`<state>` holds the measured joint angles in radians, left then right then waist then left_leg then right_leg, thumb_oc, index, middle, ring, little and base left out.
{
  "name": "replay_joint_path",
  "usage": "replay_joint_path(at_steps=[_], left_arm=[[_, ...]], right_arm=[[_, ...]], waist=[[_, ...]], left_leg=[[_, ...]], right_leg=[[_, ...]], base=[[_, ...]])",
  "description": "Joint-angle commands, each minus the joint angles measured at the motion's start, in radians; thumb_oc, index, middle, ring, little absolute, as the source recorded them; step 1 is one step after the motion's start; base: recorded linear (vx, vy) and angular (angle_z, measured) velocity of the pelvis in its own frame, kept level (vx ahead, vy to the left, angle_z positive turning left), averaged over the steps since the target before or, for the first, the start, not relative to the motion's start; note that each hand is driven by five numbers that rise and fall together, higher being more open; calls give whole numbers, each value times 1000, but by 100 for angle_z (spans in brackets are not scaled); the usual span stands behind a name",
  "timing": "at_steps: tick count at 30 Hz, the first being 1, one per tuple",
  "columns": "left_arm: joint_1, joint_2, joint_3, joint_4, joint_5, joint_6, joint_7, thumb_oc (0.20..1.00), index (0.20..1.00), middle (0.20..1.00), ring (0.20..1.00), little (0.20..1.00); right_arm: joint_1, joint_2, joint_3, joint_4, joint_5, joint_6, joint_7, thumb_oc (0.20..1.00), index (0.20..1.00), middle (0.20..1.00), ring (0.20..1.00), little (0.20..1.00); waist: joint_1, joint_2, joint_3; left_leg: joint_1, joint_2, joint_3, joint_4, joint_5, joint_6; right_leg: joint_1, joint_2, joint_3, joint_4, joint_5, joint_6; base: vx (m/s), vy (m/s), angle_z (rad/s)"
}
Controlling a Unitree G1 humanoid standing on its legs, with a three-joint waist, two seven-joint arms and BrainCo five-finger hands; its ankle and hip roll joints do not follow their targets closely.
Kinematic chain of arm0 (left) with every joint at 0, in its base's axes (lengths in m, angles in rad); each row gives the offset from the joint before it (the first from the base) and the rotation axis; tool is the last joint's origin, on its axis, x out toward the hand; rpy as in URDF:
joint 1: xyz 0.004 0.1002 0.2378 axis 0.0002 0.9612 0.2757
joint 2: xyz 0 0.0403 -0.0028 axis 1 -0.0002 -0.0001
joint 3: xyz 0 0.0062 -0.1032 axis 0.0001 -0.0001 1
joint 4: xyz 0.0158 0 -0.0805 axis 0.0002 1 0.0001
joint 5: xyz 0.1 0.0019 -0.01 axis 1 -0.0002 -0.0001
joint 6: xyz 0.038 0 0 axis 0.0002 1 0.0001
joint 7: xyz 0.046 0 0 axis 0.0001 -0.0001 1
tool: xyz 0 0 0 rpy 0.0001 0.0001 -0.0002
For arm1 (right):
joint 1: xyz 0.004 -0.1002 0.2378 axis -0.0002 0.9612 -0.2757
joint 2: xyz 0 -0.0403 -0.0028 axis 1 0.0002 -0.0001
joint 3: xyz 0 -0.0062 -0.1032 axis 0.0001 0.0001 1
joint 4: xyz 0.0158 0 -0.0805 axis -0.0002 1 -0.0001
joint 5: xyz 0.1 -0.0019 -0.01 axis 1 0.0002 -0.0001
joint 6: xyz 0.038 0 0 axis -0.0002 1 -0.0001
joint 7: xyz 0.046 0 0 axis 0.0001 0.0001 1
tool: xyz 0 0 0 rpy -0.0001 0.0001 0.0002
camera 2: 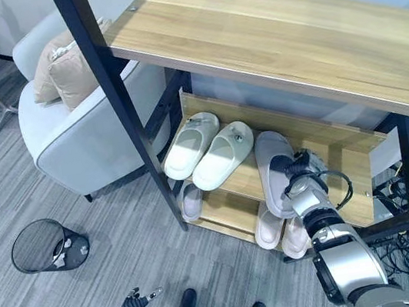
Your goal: Arrange the slippers neatly on the shoe rack.
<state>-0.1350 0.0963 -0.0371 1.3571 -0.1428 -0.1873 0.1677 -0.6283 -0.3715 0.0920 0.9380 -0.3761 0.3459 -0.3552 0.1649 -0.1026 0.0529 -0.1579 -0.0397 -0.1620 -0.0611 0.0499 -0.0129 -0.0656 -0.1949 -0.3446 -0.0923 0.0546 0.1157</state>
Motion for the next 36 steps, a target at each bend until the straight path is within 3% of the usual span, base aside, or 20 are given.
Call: replay_joint_path(at_steps=[1, 4, 8, 11, 13, 17, 20, 25, 26, 28, 29, 30, 32, 33, 36], left_arm=[[181, -94, -98, 171, 16, 15, 16, 1000, 1000, 1000, 1000, 1000], [180, -98, -97, 173, 10, 14, 14, 1000, 1000, 1000, 1000, 1000], [171, -101, -88, 169, 0, 16, 16, 1000, 1000, 1000, 1000, 1000], [174, -114, -84, 139, 1, 24, 27, 1000, 1000, 1000, 1000, 1000], [176, -118, -85, 126, 1, 23, 31, 1000, 1000, 1000, 1000, 1000], [185, -128, -95, 111, 0, 33, 39, 1000, 1000, 1000, 1000, 1000], [179, -121, -80, 119, -1, 37, 41, 1000, 1000, 1000, 1000, 1000], [180, -90, -63, 106, 16, 47, 20, 1000, 1000, 1000, 1000, 1000], [179, -79, -56, 108, 26, 49, 20, 1000, 1000, 1000, 1000, 1000], [188, -55, -23, 81, 10, 47, 25, 1000, 1000, 1000, 1000, 1000], [195, -48, -3, 71, -3, 42, 31, 1000, 1000, 1000, 1000, 1000], [211, -36, 31, 39, -33, 15, 42, 1000, 1000, 1000, 1000, 1000], [222, -30, 42, 22, -44, 2, 54, 1000, 1000, 1000, 1000, 1000], [232, -18, 80, -14, -69, -38, 86, 1000, 1000, 1000, 1000, 1000], [215, -12, 90, -100, -82, -77, 104, 1000, 1000, 1000, 1000, 1000]], right_arm=[[-8, -73, 33, -11, 2, -53, -37, 200, 200, 200, 200, 200], [-15, -76, 45, -9, 2, -68, -60, 200, 200, 200, 200, 200], [11, -68, 23, -51, 23, -95, -178, 200, 200, 200, 200, 200], [223, -37, -80, -276, -1, -98, -313, 200, 200, 200, 200, 200], [269, -28, -99, -325, -4, -97, -324, 200, 200, 200, 200, 200], [445, 103, -128, -492, 94, -146, -223, 200, 200, 200, 200, 200], [567, 136, -91, -578, 76, -179, -154, 200, 200, 200, 200, 200], [720, 182, 1, -627, 127, -355, -41, 200, 200, 200, 200, 200], [731, 180, 13, -621, 127, -372, -35, 200, 200, 200, 200, 200], [769, 191, 27, -627, 145, -400, -40, 200, 200, 200, 200, 200], [774, 188, 35, -627, 153, -413, -39, 200, 200, 200, 200, 200], [806, 180, 45, -622, 155, -441, -47, 200, 200, 200, 200, 200], [825, 167, 48, -629, 147, -451, -53, 200, 200, 200, 200, 200], [851, 143, 56, -637, 149, -457, -49, 200, 200, 200, 200, 200], [872, 107, 39, -629, 178, -453, -37, 200, 200, 200, 200, 200]], waist=[[41, -9, -12], [41, -8, -7], [32, -6, -3], [-2, 7, -25], [-10, 11, -30], [-42, 28, -50], [-61, 37, -59], [-70, 70, -62], [-70, 73, -62], [-84, 81, -68], [-76, 82, -68], [-70, 80, -76], [-69, 79, -76], [-55, 72, -70], [-50, 67, -28]], left_leg=[[-39, 31, 64, -26, 36, 35], [-40, 32, 64, -26, 38, 35], [-34, 33, 70, -26, 36, 36], [9, 35, 94, -26, 20, 44], [21, 34, 100, -26, 15, 47], [89, 31, 127, -26, -4, 60], [127, 29, 138, -26, -16, 69], [206, 34, 172, -26, -33, 85], [213, 39, 178, -26, -33, 81], [220, 40, 179, -26, -37, 81], [222, 39, 194, -26, -40, 82], [219, 35, 190, -25, -34, 78], [220, 36, 188, -19, -41, 77], [201, 33, 174, 33, -70, 74], [117, 38, 158, 182, -131, 41]], right_leg=[[42, -63, -1, 5, -5, 72], [40, -63, 0, 5, -4, 72], [47, -62, 4, 5, -3, 70], [65, -67, 20, 43, -17, 65], [67, -70, 26, 57, -22, 64], [75, -79, 50, 112, -47, 57], [81, -84, 64, 153, -67, 53], [53, -97, 52, 307, -109, 56], [46, -89, 39, 332, -120, 52], [-19, 25, 120, 346, -140, -4], [-42, 47, 139, 344, -141, -11], [-21, 89, 180, 287, -152, -55], [-17, 106, 217, 278, -152, -62], [8, 115, 236, 250, -151, -86], [27, 114, 206, 233, -139, -111]], base=[[0, 0, 0], [0, 0, 0], [-1, 8, 0], [20, 45, 0], [19, 68, -5], [17, 56, -29], [16, 32, -31], [17, 20, -18], [-23, -80, -13], [-55, -88, -13], [-43, -93, -14], [-22, -94, -7], [-10, -94, 24], [-42, -187, 32], [-103, -187, 28]])
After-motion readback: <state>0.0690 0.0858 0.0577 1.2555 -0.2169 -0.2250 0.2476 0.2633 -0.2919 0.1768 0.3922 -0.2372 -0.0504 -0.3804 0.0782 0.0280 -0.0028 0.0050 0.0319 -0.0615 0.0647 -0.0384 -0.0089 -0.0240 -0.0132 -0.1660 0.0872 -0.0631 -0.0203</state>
